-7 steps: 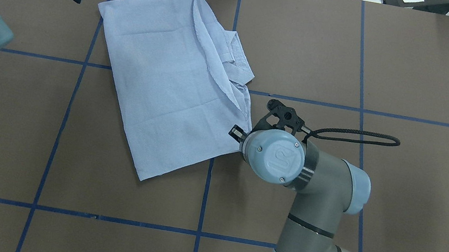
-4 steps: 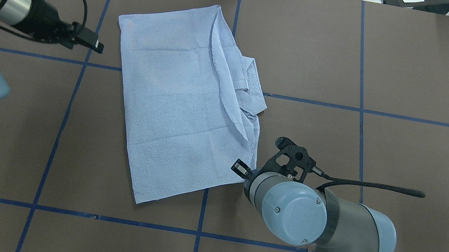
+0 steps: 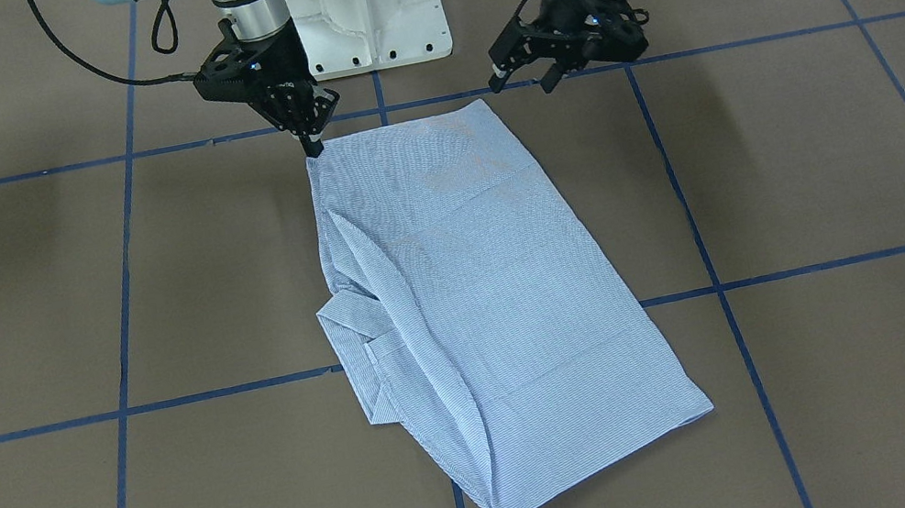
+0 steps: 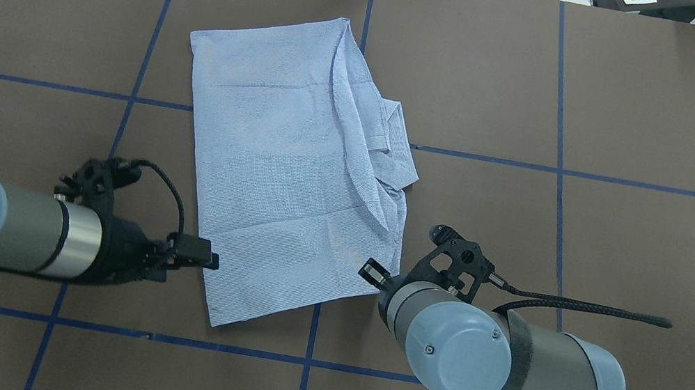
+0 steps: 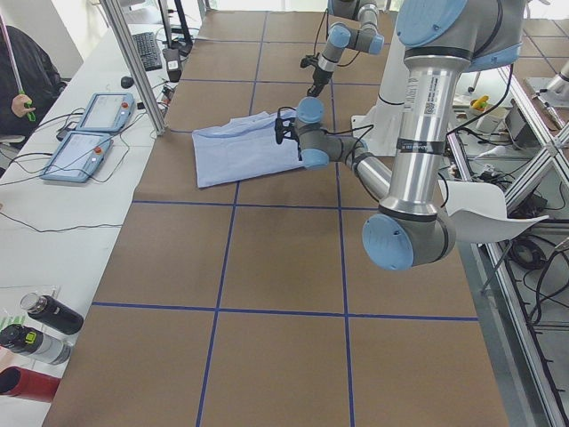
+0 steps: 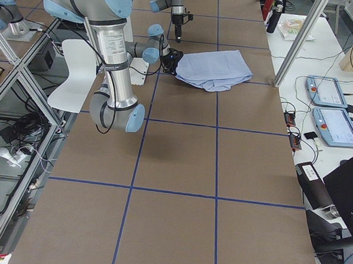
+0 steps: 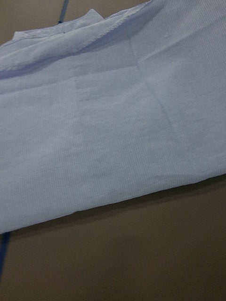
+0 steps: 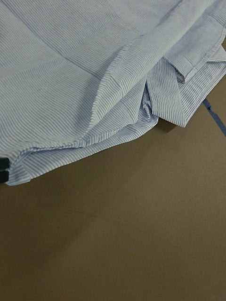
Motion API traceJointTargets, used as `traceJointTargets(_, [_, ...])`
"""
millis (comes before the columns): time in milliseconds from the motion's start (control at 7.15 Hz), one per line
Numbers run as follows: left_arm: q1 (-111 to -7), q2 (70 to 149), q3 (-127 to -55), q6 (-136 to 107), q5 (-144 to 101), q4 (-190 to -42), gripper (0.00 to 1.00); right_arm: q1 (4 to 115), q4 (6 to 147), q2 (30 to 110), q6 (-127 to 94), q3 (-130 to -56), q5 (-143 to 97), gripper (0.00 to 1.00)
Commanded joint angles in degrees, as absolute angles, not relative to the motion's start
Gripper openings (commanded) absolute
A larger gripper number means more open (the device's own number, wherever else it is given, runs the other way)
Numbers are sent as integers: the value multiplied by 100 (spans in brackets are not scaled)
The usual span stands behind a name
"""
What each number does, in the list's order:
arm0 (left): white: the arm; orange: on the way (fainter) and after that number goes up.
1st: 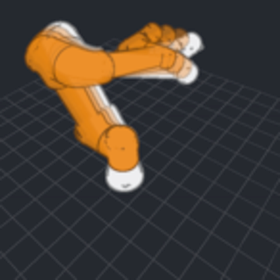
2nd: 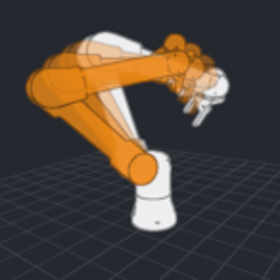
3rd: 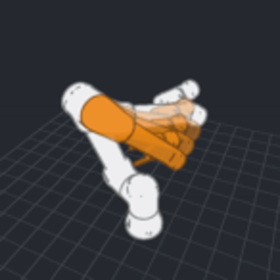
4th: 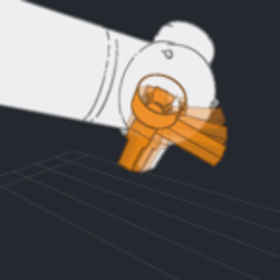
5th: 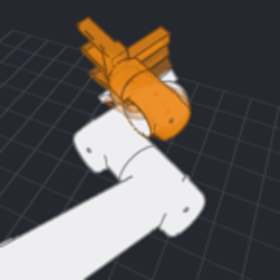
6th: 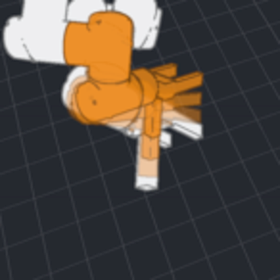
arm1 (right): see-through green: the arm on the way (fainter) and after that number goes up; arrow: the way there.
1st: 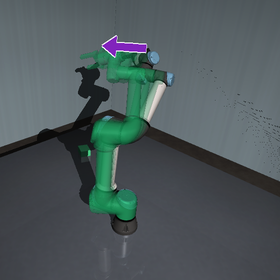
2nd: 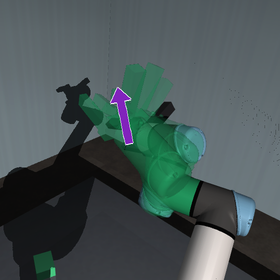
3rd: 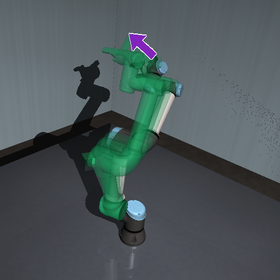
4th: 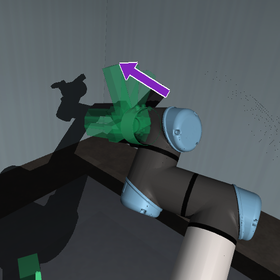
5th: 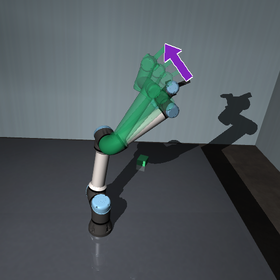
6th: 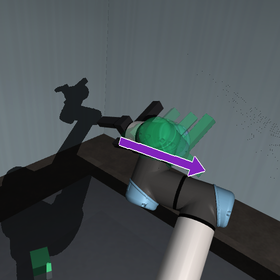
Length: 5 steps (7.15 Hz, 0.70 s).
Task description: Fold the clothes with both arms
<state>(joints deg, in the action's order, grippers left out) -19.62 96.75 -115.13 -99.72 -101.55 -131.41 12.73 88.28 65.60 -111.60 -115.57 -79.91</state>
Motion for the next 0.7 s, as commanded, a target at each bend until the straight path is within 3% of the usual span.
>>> traceJointTargets(0, [-1188,9703,-11426,-11393,-9335,-13148,90,1274,8833,6557,-11153,-11566,-7972,0])
traceJointTargets(559, [-703,10011,-11101,-12067,-8464,-13113,65,1283,8833,6548,-11153,-11575,-7972,0])
